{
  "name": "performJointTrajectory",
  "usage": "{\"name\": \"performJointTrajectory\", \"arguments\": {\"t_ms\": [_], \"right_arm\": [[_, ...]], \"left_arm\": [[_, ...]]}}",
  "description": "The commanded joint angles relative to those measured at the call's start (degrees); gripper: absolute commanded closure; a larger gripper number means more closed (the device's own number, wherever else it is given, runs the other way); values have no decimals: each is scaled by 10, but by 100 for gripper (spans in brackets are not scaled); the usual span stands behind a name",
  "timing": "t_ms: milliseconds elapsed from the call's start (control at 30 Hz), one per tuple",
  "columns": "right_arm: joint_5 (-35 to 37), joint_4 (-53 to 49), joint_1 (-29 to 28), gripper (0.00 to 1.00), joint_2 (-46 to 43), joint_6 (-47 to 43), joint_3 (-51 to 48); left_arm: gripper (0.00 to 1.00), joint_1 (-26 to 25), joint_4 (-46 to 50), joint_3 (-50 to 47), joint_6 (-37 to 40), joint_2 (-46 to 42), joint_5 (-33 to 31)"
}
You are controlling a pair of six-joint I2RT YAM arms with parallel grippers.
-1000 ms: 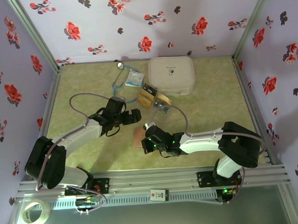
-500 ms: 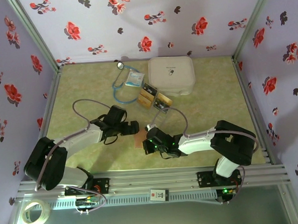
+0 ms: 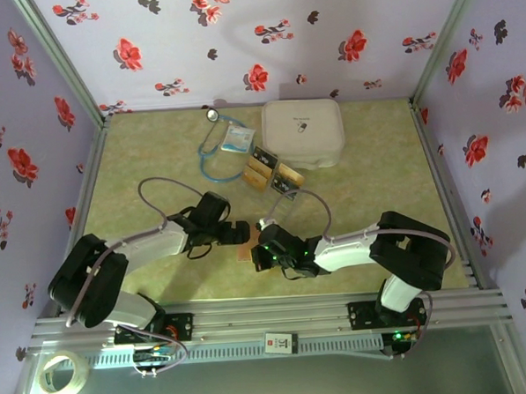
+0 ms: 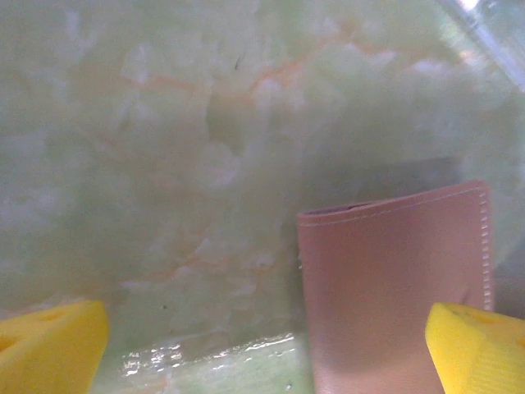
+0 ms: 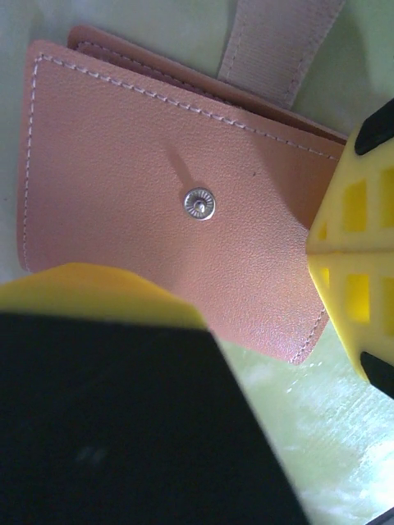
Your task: Put the credit cards into the card holder
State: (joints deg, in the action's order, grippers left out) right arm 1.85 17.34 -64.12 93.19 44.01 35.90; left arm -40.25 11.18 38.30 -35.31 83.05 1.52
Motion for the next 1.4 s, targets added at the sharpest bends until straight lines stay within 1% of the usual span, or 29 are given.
{"name": "performJointTrajectory", "arguments": {"t_ms": [0, 67, 100, 233, 300, 333, 400, 500, 633, 867, 1033, 1233, 1333, 1367], "right_arm": [[-3, -16, 5, 100, 6, 5, 11], [-5, -26, 9, 100, -3, 4, 15], [-8, -33, 12, 98, -11, 4, 18], [-3, -83, 34, 82, -69, -3, 26], [6, -115, 48, 77, -103, -7, 27], [13, -135, 54, 77, -120, -8, 28], [29, -172, 67, 75, -147, -8, 30], [46, -217, 83, 71, -170, -11, 33], [37, -238, 102, 70, -163, -13, 37], [9, -231, 105, 70, -105, -24, 66], [2, -228, 106, 73, -76, -31, 84], [2, -228, 113, 80, -62, -34, 89], [0, -227, 117, 87, -61, -34, 87], [1, -227, 118, 88, -60, -34, 87]], "left_arm": [[0, -7, -1, -8, 13, 14, -20], [0, -13, 16, -3, 8, 16, -43], [0, -17, 29, 1, 5, 17, -61], [0, -40, 74, 22, 1, 26, -119], [0, -50, 95, 33, 0, 33, -146], [0, -57, 103, 37, -1, 35, -159], [0, -62, 107, 40, -3, 36, -172], [0, -65, 104, 39, -5, 36, -174], [0, -67, 99, 40, -4, 40, -174], [0, -69, 92, 39, -6, 44, -174], [0, -69, 92, 37, -6, 45, -174], [0, -69, 90, 36, -5, 44, -174], [0, -70, 89, 34, -4, 43, -174], [0, -69, 89, 34, -5, 42, -174]]}}
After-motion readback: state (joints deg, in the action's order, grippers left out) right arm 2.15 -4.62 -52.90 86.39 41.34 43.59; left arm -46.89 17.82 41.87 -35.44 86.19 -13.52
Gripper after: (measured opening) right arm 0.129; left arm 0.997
